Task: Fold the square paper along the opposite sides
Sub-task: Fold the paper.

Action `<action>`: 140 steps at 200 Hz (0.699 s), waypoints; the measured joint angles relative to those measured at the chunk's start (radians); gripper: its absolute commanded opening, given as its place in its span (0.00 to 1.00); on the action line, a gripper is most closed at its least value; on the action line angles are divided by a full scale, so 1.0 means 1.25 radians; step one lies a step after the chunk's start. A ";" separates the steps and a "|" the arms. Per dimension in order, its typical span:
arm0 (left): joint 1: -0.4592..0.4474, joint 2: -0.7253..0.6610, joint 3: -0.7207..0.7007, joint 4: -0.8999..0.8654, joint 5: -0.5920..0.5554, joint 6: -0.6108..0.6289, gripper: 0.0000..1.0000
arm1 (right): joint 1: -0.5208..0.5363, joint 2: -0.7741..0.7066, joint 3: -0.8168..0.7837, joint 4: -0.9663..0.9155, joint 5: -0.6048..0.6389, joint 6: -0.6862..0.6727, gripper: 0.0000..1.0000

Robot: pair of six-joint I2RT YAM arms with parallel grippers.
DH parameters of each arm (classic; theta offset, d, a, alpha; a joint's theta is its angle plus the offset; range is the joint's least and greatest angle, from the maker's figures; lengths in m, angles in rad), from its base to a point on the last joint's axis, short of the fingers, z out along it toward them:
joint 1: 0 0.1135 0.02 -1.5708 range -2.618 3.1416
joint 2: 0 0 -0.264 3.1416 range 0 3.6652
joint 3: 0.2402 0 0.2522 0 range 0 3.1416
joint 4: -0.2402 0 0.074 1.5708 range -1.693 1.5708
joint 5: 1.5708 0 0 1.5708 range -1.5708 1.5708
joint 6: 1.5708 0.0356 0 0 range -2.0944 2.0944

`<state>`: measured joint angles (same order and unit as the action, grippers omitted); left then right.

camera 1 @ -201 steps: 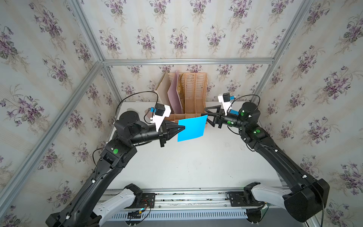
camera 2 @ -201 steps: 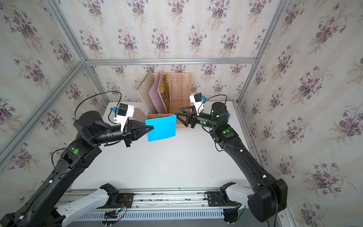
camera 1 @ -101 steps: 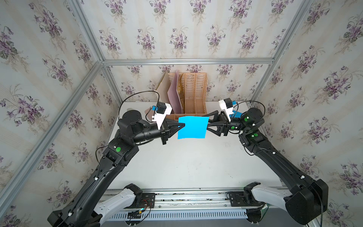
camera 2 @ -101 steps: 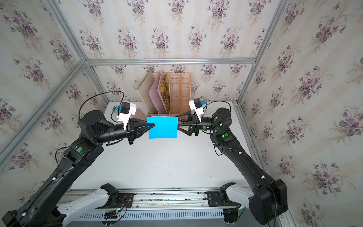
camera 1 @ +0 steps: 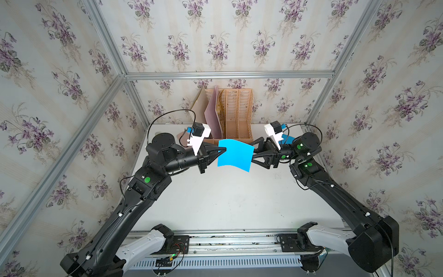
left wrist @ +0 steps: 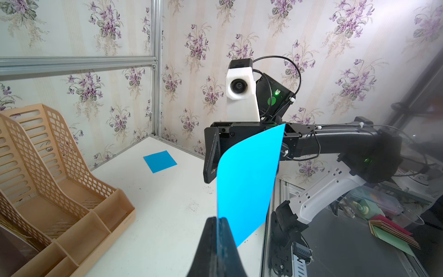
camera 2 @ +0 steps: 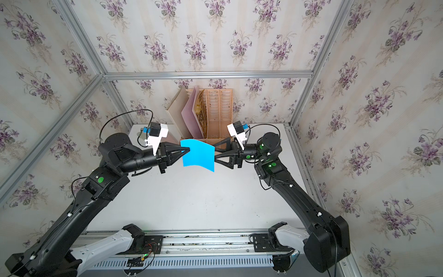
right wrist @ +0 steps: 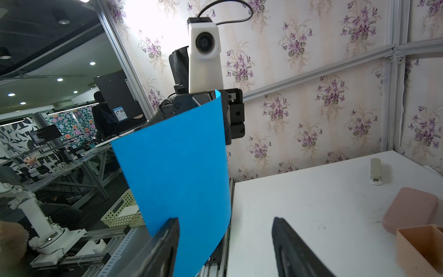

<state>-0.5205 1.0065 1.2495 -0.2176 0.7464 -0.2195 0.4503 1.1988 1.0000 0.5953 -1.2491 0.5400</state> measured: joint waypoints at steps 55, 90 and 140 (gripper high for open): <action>0.000 0.007 0.000 0.003 -0.007 0.000 0.00 | 0.026 0.006 0.045 -0.093 0.014 -0.077 0.66; 0.000 0.008 0.000 0.004 -0.011 0.000 0.00 | 0.040 0.017 0.056 -0.121 0.026 -0.095 0.66; 0.000 0.013 0.000 0.003 -0.024 0.003 0.00 | 0.064 0.027 0.072 -0.161 0.038 -0.125 0.66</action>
<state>-0.5205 1.0225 1.2491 -0.2134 0.7162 -0.2161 0.5301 1.2324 1.0901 0.3935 -1.2022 0.3836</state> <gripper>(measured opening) 0.059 0.663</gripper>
